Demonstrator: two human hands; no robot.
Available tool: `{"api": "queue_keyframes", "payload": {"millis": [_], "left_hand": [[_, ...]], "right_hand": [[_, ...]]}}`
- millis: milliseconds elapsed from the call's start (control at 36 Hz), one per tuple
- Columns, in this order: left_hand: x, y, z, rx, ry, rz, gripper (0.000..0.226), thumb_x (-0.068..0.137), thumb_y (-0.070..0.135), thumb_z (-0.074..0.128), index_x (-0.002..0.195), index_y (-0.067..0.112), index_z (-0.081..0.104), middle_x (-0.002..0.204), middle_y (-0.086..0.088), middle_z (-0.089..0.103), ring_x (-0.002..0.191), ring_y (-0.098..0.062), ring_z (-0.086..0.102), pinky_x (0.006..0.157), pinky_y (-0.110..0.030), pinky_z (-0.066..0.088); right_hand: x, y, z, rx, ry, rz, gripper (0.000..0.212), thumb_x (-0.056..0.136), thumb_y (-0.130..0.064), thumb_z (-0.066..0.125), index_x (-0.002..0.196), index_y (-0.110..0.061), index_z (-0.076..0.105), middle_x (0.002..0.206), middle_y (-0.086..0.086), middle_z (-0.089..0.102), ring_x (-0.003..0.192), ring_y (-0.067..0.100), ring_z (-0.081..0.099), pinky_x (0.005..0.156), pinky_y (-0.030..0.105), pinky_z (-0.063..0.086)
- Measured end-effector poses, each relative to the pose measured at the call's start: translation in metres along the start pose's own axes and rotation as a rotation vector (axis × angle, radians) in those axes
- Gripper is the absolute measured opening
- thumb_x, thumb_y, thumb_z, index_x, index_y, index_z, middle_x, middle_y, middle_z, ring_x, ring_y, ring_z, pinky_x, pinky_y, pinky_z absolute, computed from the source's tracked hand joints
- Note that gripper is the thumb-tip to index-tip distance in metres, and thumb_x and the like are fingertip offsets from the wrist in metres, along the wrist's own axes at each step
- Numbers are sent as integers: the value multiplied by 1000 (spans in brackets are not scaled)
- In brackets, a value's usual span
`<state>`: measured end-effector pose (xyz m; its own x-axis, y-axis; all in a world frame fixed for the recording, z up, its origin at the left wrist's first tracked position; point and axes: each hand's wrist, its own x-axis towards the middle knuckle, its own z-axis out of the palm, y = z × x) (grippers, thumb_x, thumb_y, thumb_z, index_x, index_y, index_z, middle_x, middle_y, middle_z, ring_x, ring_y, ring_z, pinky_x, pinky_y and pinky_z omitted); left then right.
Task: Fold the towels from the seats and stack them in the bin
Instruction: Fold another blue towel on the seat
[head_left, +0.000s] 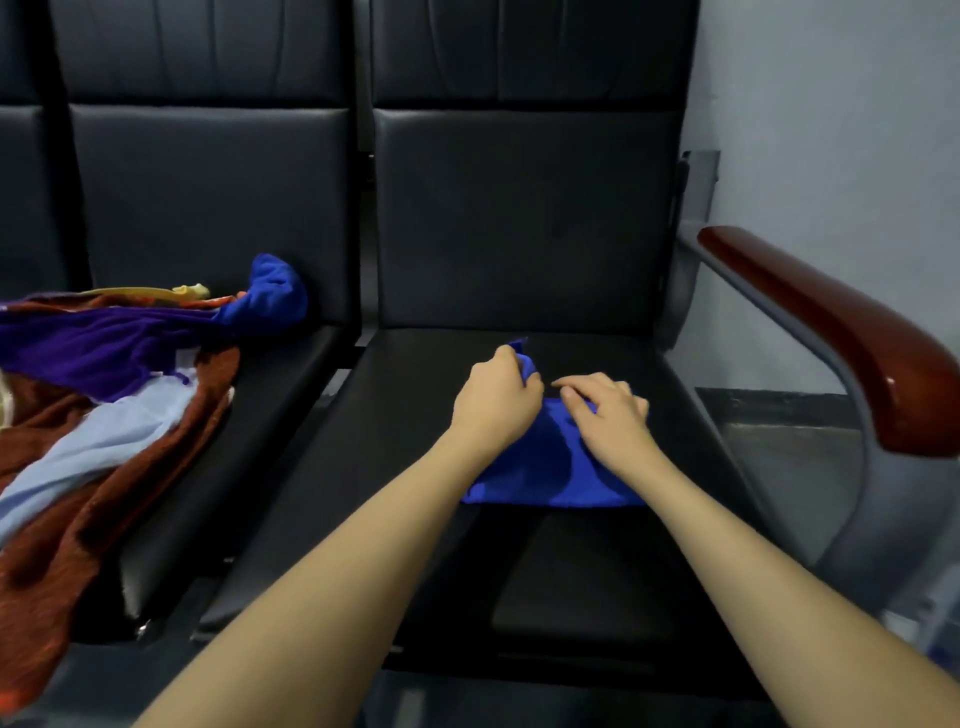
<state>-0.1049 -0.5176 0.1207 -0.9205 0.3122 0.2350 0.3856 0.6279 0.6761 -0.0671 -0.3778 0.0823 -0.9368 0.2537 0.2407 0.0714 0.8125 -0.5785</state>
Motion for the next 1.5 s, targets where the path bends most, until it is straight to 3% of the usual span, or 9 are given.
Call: {"api": "queue_keyframes", "payload": {"millis": [222, 417, 583, 694, 806, 1000, 1167, 1333, 1500], "left_hand": [[4, 37, 56, 1, -332, -73, 44, 100, 41, 38, 110, 2, 57, 101, -13, 63, 90, -25, 60, 71, -31, 45], [0, 10, 61, 592, -92, -73, 35, 97, 26, 41, 125, 5, 43, 132, -15, 39, 120, -32, 39, 99, -38, 32], [0, -25, 57, 653, -98, -159, 43, 97, 29, 39, 134, 7, 33, 133, -15, 38, 120, -31, 39, 98, -37, 31], [-3, -39, 55, 572, -141, -78, 47, 100, 35, 31, 145, 31, 21, 137, -14, 31, 118, -32, 36, 98, -41, 29], [-1, -44, 53, 646, -214, -46, 49, 99, 51, 21, 144, 32, 28, 153, -19, 13, 131, -37, 24, 108, -47, 19], [1, -48, 55, 697, -282, -194, 65, 98, 55, 13, 153, 20, 7, 155, -27, 0, 142, -41, 8, 114, -47, 8], [-3, -43, 52, 739, -122, -156, 61, 100, 45, 28, 147, 7, 19, 138, -21, 38, 123, -35, 38, 102, -40, 29], [-2, -42, 50, 693, -84, -234, 50, 98, 44, 37, 126, 2, 43, 126, -14, 50, 115, -30, 48, 94, -35, 36], [0, -37, 50, 596, -77, -239, 27, 97, 23, 42, 117, 5, 46, 123, -13, 53, 113, -31, 50, 91, -35, 37]], "right_hand": [[-11, 39, -30, -94, -91, 324, 38, 101, -44, 30, 86, -23, 58, 107, 3, 63, 114, 26, 51, 94, 35, 28], [-9, 36, -15, -176, 0, 369, 13, 96, -33, 48, 94, -21, 52, 104, 2, 61, 106, 24, 55, 88, 35, 30], [-5, 24, -4, -307, 260, 244, 25, 95, -14, 45, 120, -15, 50, 118, 6, 55, 111, 26, 51, 92, 38, 32], [-3, 29, 2, -550, 432, -46, 25, 75, -4, 65, 98, -10, 59, 91, 10, 59, 80, 32, 57, 70, 39, 41], [-2, 33, 11, -682, 230, -403, 16, 70, -13, 72, 84, -17, 65, 80, 0, 63, 73, 23, 59, 75, 35, 30], [-3, 35, 10, -625, -134, 112, 50, 101, -46, 21, 145, -24, 33, 153, -1, 30, 138, 24, 26, 111, 48, 10], [-10, 31, 5, -599, 92, 328, 53, 99, -48, 32, 133, -9, 43, 134, 13, 45, 122, 30, 42, 101, 41, 30], [-7, 30, 6, -516, 52, 498, 85, 84, -72, 44, 131, -1, 42, 133, 16, 44, 121, 30, 41, 102, 39, 31], [-2, 18, 7, -452, -46, 473, 61, 91, -56, 49, 130, -9, 49, 135, 14, 41, 124, 30, 38, 104, 39, 29]]}}
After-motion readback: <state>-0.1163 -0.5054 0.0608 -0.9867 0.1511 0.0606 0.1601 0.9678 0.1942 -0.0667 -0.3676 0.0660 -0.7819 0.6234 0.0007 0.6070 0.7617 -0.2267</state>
